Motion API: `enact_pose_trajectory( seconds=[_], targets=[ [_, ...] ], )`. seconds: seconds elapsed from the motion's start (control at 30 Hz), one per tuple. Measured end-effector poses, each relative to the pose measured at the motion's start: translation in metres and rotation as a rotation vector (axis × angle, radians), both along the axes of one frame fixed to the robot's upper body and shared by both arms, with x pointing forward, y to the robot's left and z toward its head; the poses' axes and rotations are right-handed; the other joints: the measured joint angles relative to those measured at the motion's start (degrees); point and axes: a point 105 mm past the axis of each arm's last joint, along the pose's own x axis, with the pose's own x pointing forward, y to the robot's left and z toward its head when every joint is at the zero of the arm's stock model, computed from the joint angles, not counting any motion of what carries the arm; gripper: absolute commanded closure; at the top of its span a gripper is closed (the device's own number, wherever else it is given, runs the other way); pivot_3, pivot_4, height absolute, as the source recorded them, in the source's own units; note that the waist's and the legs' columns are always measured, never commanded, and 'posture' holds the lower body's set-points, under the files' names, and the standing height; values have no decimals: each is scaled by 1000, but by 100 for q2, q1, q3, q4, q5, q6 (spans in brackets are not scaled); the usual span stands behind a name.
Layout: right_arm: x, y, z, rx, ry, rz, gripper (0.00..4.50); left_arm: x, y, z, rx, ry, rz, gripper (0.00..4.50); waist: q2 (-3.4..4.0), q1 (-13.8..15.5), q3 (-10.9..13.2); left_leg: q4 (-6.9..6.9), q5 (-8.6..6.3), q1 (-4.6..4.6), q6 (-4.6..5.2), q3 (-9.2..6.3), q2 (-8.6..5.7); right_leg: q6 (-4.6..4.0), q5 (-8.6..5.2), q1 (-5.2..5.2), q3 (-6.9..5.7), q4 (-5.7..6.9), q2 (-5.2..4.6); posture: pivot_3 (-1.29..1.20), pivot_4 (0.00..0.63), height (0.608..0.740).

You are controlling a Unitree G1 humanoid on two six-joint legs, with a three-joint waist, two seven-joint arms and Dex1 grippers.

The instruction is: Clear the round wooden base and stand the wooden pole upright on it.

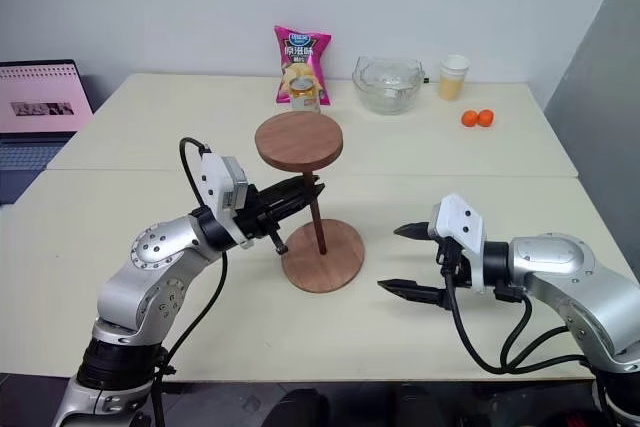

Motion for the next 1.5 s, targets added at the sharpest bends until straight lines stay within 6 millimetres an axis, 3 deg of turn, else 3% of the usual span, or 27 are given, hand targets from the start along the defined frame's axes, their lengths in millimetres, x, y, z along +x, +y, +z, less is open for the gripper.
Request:
enact_pose_trajectory(
  seconds=[0.5, 0.57, 0.6, 0.73, 1.07, 1.5],
  targets=[
    [1, 0, 0, 0, -6, 3, 0, 0, 1, -1, 1, 5, 5, 4253, 13, -14, -16, -3, 1, 5, 3, 0, 2, 1, -1, 3, 2, -1, 3, 0, 150, 740],
    [1, 0, 1, 1, -11, 7, 0, 0, 0, -1, 1, 4, 5, 3508, 13, -14, -16, -3, 1, 4, 3, 0, 2, 1, -1, 3, 2, -1, 3, 0, 150, 740],
    [1, 0, 1, 2, -14, 9, 0, 3, 3, -6, 35, 17, 31, 3363, 14, -15, -15, -3, 1, 4, 3, 0, 2, 1, -1, 2, 2, -2, 3, 0, 150, 740],
    [1, 1, 2, 1, -19, 11, 0, 7, 14, -57, 115, 222, 93, 2495, -11, -66, 37, -6, 1, -29, 3, -5, 6, 0, 0, -32, -1, -1, 10, 0, 150, 740],
    [2, 1, 5, 1, -28, 16, 0, 4, 8, -47, 125, 189, 55, 421, -30, -57, 60, -7, 0, -39, 2, -3, 2, -28, 16, -32, -2, -15, 1, 0, 150, 740],
    [1, 2, 5, 1, -27, 19, 0, -6, 9, -43, 162, 166, 4, 421, -36, -57, 82, -7, 0, -38, 2, -3, 2, -27, 15, -32, -2, -13, 1, 0, 150, 740]
  ],
)
